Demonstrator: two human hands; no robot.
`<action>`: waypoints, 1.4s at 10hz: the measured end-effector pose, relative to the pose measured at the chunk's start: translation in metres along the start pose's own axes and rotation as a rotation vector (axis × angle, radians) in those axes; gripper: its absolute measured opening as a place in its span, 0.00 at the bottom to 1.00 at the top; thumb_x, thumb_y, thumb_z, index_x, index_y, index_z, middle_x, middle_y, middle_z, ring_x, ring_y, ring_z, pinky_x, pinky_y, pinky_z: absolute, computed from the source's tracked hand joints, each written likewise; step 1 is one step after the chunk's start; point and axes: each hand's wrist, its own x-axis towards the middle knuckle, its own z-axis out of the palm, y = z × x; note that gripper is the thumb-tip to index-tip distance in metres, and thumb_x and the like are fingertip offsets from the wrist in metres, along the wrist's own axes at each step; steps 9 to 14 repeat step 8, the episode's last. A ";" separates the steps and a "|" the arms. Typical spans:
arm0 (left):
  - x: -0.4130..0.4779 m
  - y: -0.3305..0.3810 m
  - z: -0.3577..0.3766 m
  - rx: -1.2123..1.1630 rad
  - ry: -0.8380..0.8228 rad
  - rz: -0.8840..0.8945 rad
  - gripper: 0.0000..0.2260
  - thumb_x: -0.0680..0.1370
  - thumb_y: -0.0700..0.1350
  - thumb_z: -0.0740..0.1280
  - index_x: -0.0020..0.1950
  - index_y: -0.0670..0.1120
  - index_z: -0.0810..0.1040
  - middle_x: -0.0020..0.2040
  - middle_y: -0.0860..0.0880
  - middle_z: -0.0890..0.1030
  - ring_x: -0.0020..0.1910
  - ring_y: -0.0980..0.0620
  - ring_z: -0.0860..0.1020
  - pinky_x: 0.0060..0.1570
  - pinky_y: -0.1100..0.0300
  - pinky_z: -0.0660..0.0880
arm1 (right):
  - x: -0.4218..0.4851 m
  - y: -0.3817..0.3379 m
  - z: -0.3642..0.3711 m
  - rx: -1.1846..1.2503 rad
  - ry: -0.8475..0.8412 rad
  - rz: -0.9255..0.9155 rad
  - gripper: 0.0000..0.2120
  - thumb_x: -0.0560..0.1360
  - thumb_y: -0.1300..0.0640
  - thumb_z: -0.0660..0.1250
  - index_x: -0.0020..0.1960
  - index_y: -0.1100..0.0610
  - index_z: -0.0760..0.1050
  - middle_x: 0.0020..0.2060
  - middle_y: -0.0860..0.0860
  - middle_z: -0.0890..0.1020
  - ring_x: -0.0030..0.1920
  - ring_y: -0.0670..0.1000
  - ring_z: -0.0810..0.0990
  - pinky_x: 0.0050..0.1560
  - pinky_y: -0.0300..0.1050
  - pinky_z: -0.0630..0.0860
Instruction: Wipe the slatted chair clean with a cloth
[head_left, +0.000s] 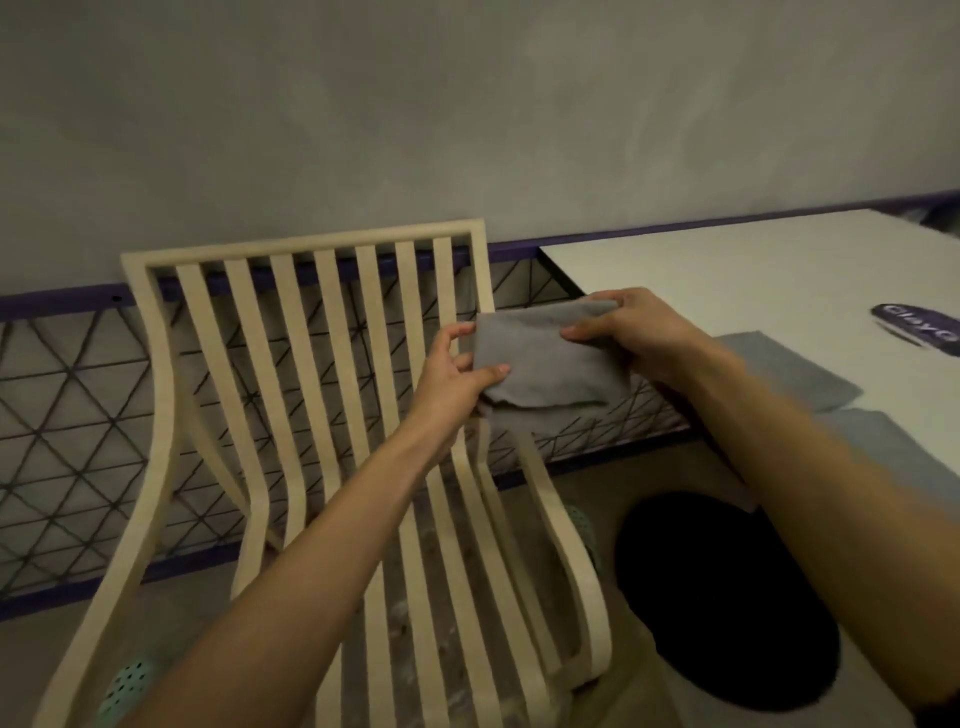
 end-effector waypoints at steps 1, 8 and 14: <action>0.023 0.010 0.048 -0.034 -0.019 -0.005 0.32 0.74 0.34 0.70 0.72 0.54 0.60 0.53 0.46 0.81 0.42 0.51 0.83 0.33 0.55 0.80 | 0.023 -0.010 -0.051 -0.042 0.151 0.034 0.16 0.68 0.63 0.75 0.55 0.61 0.79 0.52 0.58 0.82 0.54 0.57 0.80 0.54 0.50 0.79; 0.083 -0.011 0.118 0.766 -0.228 0.274 0.19 0.77 0.47 0.68 0.68 0.51 0.72 0.67 0.49 0.69 0.61 0.50 0.74 0.61 0.56 0.71 | 0.084 0.037 -0.134 -0.890 0.326 -0.033 0.28 0.73 0.54 0.73 0.70 0.60 0.70 0.68 0.58 0.73 0.67 0.59 0.72 0.68 0.51 0.68; 0.083 -0.011 0.118 0.766 -0.228 0.274 0.19 0.77 0.47 0.68 0.68 0.51 0.72 0.67 0.49 0.69 0.61 0.50 0.74 0.61 0.56 0.71 | 0.084 0.037 -0.134 -0.890 0.326 -0.033 0.28 0.73 0.54 0.73 0.70 0.60 0.70 0.68 0.58 0.73 0.67 0.59 0.72 0.68 0.51 0.68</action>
